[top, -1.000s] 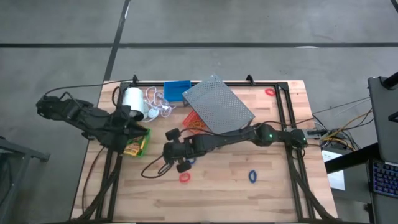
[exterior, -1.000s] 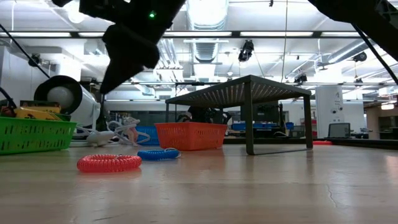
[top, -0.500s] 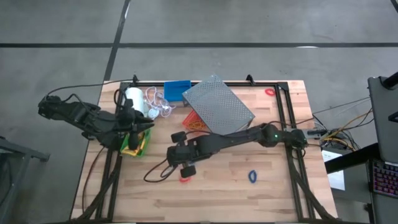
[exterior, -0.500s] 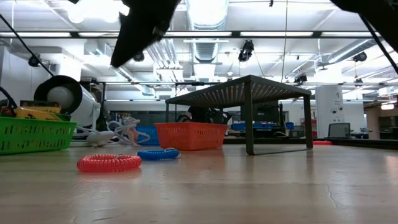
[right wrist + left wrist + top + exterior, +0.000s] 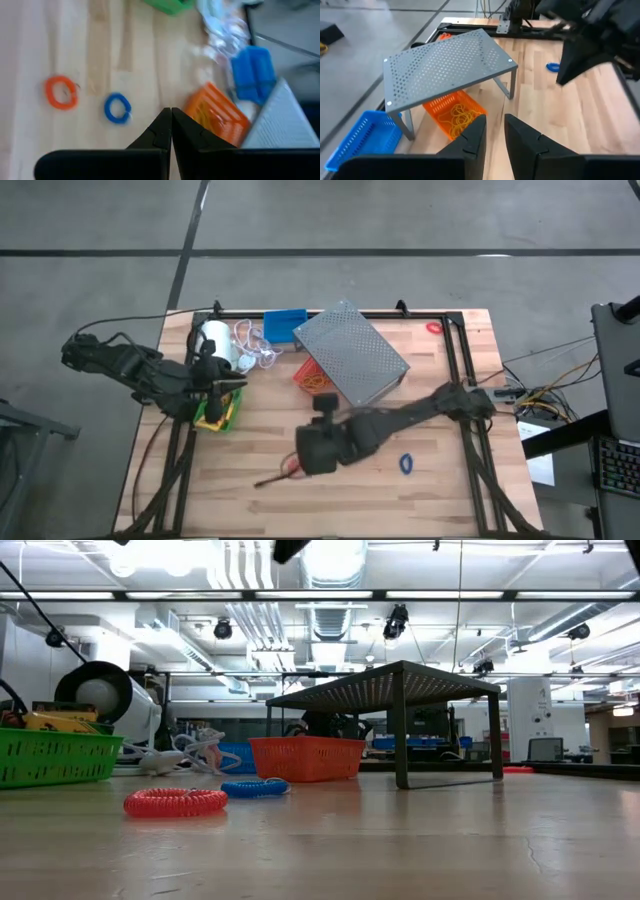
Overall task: Pick & Place Office Desk Supplies
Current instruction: Put the orange spring rubber band into the blue bin
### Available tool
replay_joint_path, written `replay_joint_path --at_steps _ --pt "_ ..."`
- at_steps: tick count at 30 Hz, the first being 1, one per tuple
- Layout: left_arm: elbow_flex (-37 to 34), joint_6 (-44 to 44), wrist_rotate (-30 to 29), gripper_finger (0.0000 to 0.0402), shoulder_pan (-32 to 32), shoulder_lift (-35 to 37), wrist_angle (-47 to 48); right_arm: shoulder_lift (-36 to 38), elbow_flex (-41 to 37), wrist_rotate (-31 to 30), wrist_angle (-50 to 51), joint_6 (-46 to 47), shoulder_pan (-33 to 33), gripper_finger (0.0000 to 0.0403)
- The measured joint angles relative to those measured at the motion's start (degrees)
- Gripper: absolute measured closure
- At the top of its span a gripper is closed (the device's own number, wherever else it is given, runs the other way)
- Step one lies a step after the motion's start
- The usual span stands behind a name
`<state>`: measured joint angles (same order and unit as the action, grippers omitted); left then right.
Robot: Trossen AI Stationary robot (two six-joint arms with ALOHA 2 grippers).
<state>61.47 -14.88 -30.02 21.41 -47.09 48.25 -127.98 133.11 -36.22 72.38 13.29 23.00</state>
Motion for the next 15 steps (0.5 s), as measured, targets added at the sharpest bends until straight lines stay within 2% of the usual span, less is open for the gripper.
replay_joint_path --at_steps 3,8,15 --pt "-0.02 2.68 0.02 0.0327 0.00 -0.06 -0.05 0.02 -1.98 -3.95 0.78 3.76 3.15 0.0394" --pt "-0.04 3.55 0.00 0.0327 0.00 0.00 -4.70 0.22 -3.23 -4.96 0.73 5.51 6.64 0.0394" --pt "-0.02 6.81 0.03 0.0327 0.04 2.41 -8.02 1.15 -7.20 -15.88 6.17 18.36 10.20 0.0394"
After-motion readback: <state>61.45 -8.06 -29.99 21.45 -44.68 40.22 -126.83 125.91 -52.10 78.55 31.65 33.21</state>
